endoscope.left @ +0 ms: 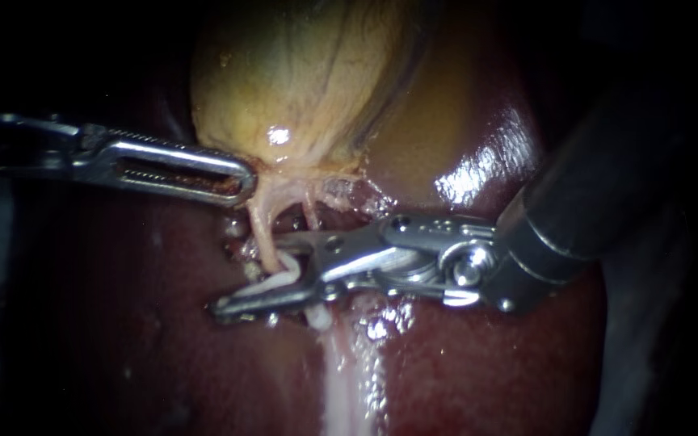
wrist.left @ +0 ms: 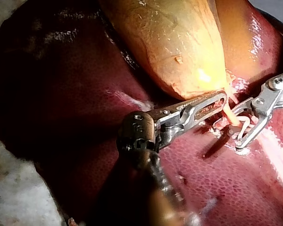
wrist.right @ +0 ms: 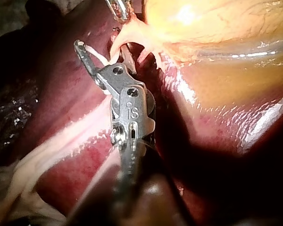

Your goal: Clipping third clip left tube

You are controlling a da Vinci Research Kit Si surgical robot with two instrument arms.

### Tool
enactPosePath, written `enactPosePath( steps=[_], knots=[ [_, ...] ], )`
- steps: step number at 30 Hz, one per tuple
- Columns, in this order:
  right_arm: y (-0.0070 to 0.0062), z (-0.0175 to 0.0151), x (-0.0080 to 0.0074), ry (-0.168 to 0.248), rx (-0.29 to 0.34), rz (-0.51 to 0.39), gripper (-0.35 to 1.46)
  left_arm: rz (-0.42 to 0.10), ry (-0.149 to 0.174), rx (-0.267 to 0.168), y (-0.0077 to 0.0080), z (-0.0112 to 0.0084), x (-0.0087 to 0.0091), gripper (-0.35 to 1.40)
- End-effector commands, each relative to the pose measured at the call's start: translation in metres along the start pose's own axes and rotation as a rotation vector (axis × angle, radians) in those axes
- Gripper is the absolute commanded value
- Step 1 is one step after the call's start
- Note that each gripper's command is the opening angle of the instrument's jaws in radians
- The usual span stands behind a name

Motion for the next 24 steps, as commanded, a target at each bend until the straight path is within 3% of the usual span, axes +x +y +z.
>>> enactPosePath(
  steps=[1,12,24],
  knots=[
    [0.0002,0.0,0.0001,0.007,0.001,0.008,0.49,0.0,0.0,0.0,0.0,0.0001,0.0,-0.35],
    [0.0016,-0.0004,0.0003,0.043,0.012,0.037,0.47,0.0,0.0,0.001,0.0,0.0002,0.0,-0.35],
    [0.0016,-0.0015,0.0029,0.089,-0.011,0.053,0.42,0.0,0.0,0.001,0.0,0.0002,0.0,-0.35]
  ],
)
